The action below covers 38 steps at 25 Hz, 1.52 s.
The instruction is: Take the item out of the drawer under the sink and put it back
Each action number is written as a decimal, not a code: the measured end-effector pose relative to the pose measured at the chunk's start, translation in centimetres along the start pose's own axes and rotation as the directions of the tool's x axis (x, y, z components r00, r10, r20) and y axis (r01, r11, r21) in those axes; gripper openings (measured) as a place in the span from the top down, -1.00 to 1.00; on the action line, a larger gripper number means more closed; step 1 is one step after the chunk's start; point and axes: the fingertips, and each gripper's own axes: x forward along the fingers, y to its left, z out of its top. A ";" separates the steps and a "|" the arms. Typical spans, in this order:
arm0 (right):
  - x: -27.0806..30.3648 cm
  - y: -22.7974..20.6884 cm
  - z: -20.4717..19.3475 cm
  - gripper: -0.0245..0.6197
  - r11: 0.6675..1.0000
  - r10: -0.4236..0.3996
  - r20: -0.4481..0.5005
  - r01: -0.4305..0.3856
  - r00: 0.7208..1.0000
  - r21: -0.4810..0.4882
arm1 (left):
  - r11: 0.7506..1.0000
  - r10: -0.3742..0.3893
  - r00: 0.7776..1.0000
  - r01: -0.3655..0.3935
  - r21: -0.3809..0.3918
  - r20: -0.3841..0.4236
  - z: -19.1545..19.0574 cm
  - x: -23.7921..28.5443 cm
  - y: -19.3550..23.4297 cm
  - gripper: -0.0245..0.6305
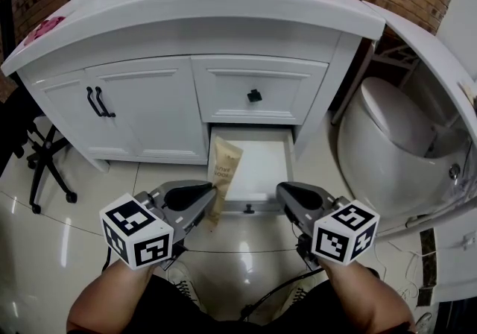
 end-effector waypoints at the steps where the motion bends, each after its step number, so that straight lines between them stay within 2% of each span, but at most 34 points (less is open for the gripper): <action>1: 0.0 0.0 0.0 0.91 1.000 0.001 0.000 -0.001 1.000 -0.001 | 1.000 0.002 1.000 -0.001 -0.010 0.005 0.0 0.0 0.0 0.87; 5: -0.1 0.0 -0.1 0.91 1.000 0.001 0.001 -0.001 1.000 0.002 | 0.999 -0.003 1.000 0.004 -0.038 0.015 -0.1 0.2 0.1 0.86; 11: -0.1 0.2 -0.1 0.91 1.000 0.004 -0.001 -0.004 1.000 -0.001 | 0.999 -0.021 1.000 0.022 -0.034 0.005 -0.3 0.4 -0.1 0.86; 26: -0.2 0.1 -0.6 0.91 1.000 0.006 -0.013 -0.006 1.000 0.000 | 0.999 -0.002 1.000 0.002 -0.039 0.020 0.1 0.4 0.1 0.86; 30: -0.1 -0.1 -0.4 0.91 1.000 0.002 -0.005 -0.002 1.000 0.002 | 1.000 0.002 1.000 -0.003 0.012 0.020 0.8 0.7 -0.1 0.86; 38: 0.1 -0.3 -0.4 0.91 1.000 -0.002 -0.004 0.002 1.000 0.009 | 0.993 0.045 0.997 -0.051 0.110 0.056 5.0 2.1 1.6 0.86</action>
